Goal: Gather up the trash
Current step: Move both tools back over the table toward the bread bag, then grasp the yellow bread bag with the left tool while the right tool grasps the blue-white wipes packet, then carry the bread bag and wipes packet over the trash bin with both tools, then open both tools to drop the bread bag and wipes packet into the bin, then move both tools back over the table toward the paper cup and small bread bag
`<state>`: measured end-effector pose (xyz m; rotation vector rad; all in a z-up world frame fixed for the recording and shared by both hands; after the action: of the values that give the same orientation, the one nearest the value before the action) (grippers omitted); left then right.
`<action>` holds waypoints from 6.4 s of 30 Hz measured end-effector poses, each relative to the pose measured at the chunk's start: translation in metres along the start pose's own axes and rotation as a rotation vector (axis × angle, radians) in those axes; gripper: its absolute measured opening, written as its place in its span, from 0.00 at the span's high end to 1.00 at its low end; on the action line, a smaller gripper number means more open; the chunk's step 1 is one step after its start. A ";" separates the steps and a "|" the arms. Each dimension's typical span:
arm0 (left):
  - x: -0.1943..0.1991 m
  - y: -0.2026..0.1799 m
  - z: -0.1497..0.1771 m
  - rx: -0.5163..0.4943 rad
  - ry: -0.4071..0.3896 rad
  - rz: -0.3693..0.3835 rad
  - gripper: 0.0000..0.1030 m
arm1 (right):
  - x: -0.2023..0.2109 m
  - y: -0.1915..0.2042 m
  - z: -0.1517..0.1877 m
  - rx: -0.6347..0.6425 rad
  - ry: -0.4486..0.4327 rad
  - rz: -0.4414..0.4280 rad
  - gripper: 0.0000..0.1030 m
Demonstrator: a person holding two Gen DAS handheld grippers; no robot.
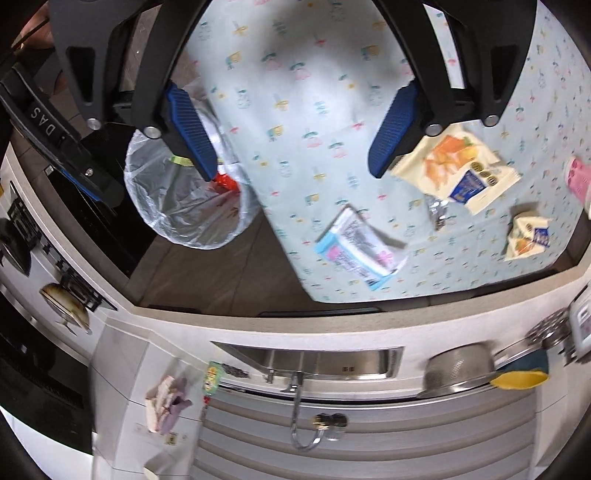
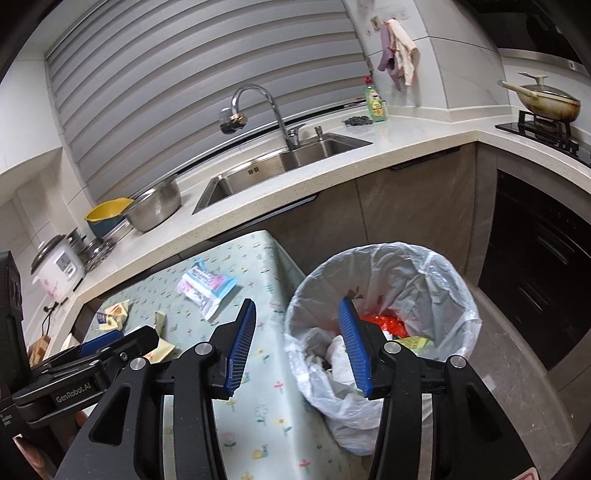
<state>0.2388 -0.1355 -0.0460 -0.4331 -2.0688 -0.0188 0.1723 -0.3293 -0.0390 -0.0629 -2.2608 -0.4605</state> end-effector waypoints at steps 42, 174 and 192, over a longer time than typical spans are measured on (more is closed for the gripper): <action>-0.084 0.205 0.024 0.439 0.184 -0.065 0.09 | -0.208 0.121 -0.010 0.066 0.262 -0.070 0.43; -0.003 -0.046 -0.024 -0.057 -0.054 0.004 0.44 | -0.001 -0.033 -0.010 -0.025 0.025 0.065 0.45; 0.038 0.059 -0.011 0.092 -0.113 -0.091 0.21 | -0.015 0.069 -0.007 0.109 0.043 0.024 0.38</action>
<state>0.2493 -0.0710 -0.0184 -0.2887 -2.1898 0.0476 0.2005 -0.2661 -0.0254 -0.0243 -2.2360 -0.3218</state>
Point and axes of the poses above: each gripper's, at about its wrist camera, not at the fingertips, and x roughly against the way its jaws point, y to its left, z to its underside, the point moved 5 cm from there along -x, roughly the way its jaws point, and after that the axes turned 14 degrees about y, right-handed, at the moved point
